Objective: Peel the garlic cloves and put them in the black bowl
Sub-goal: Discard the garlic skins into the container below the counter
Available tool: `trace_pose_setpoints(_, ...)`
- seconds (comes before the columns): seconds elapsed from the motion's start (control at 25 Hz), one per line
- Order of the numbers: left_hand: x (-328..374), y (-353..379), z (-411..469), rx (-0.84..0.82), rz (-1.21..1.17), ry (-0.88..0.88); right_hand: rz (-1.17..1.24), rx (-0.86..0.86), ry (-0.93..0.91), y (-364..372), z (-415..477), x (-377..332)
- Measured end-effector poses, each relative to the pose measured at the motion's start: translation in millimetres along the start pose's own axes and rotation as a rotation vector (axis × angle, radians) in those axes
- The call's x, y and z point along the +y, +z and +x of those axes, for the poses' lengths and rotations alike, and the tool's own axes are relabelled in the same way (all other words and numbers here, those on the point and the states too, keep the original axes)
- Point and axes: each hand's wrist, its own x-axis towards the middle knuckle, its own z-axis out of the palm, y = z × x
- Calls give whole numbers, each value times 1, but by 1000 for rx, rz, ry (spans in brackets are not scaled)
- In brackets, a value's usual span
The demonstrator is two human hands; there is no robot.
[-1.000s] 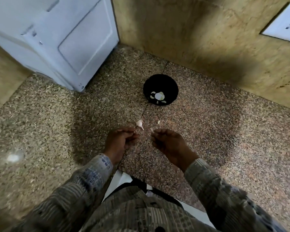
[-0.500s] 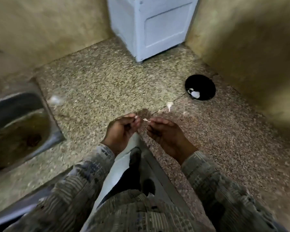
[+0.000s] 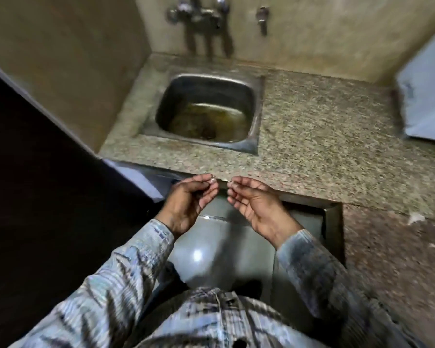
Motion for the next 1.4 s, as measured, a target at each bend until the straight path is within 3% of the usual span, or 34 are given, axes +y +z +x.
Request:
trace_pose_setpoints(0.24,69,-162,1,254,-140,34,-153,-105,184,134,88,104)
trace_pose_setpoints(0.4,76,-269,58,383,-118,-35,-176,-36,269,173,179,197)
trace_pose_setpoints(0.56,29,-380,171,489,-120,-109,-239,62,332,146,297,306)
trace_pose_setpoints(0.68,-32,-458,263,518,-120,-166,-384,126,478,97,408,403)
trace_pose_setpoints(0.76,-79,-511,323,520,-132,-206,-749,-97,518,50,491,473)
trace_pose_setpoints(0.8,-102,-536,347,531,-140,-228,-1033,-210,472,24,527,507)
trace_pose_setpoints(0.88,-136,-574,380,551,-169,-259,-1384,-241,301,-3,570,547)
trace_pose_setpoints(0.96,-155,-597,400,564,-196,-270,-1822,-303,-109,9,573,559)
trace_pose_setpoints(1.04,-164,-609,414,541,-247,-278,-1827,-312,-471,18,564,573)
trace_pose_setpoints(1.08,-165,-612,418,528,-269,-282,-1787,-415,-565,15,555,583)
trace_pose_setpoints(1.16,-163,-608,422,486,-305,-279,-1822,-642,-610,3,546,596)
trace_pose_setpoints(1.2,-162,-604,422,484,-318,-279,-1879,-618,-522,-1,550,596)
trace_pose_setpoints(1.24,-162,-602,421,512,-319,-275,-1906,-486,-408,0,558,594)
trace_pose_setpoints(1.32,-162,-603,416,555,-361,-241,-1924,-263,-364,20,569,584)
trace_pose_setpoints(1.4,-159,-604,412,539,-411,-210,-1928,-486,-566,32,563,582)
